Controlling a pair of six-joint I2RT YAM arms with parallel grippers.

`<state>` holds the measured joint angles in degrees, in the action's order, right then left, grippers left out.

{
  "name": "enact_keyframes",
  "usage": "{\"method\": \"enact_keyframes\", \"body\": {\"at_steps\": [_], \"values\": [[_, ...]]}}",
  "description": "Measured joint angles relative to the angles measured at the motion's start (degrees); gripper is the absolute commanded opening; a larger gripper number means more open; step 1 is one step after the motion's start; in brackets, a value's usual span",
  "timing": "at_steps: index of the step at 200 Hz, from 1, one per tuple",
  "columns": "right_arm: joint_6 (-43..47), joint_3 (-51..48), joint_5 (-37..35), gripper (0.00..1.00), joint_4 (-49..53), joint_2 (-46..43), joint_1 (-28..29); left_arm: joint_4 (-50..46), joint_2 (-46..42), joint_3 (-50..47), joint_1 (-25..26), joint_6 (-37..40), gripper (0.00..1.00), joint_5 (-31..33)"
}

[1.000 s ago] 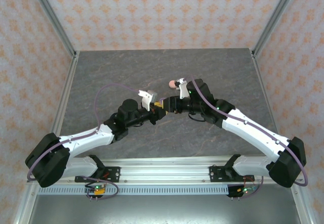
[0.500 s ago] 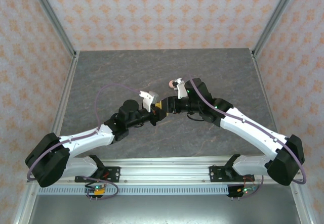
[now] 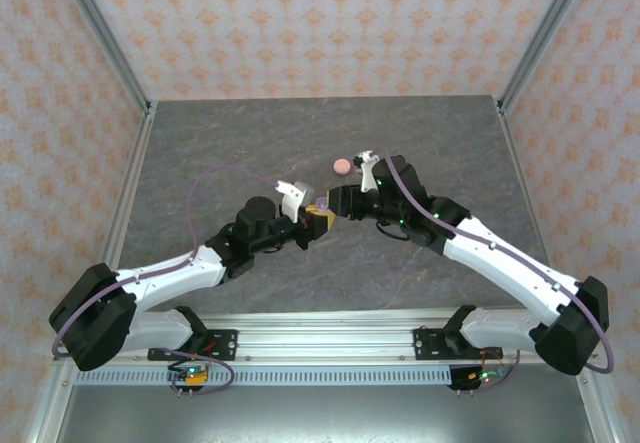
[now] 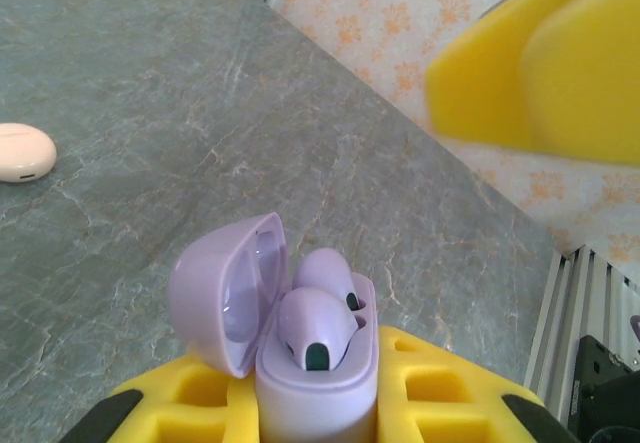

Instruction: Insert the wireless bluetooth earbuds into the charging case

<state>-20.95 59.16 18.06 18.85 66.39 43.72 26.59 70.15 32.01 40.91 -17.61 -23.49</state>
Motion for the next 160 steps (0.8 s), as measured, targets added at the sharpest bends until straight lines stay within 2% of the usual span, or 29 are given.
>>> {"method": "enact_keyframes", "body": {"at_steps": [27, 53, 125, 160], "values": [[0.0, 0.8, -3.4, 0.40, 2.8, -1.0, -0.3, -1.2, -1.9, 0.0, 0.0, 1.7, 0.04, -0.2], [0.0, 3.2, -3.6, 0.40, 6.5, 0.5, -2.1, -3.2, -3.5, 0.1, 0.0, 4.7, 0.04, -2.0], [-0.8, 5.7, 2.7, 0.16, 10.5, 6.7, -6.6, -9.7, -8.3, 1.0, 0.0, 14.2, 0.06, -7.0], [-0.9, 5.9, 6.1, 0.10, 10.7, 8.5, -6.8, -11.6, -8.5, 2.4, 0.0, 16.4, 0.06, -9.4]]}}
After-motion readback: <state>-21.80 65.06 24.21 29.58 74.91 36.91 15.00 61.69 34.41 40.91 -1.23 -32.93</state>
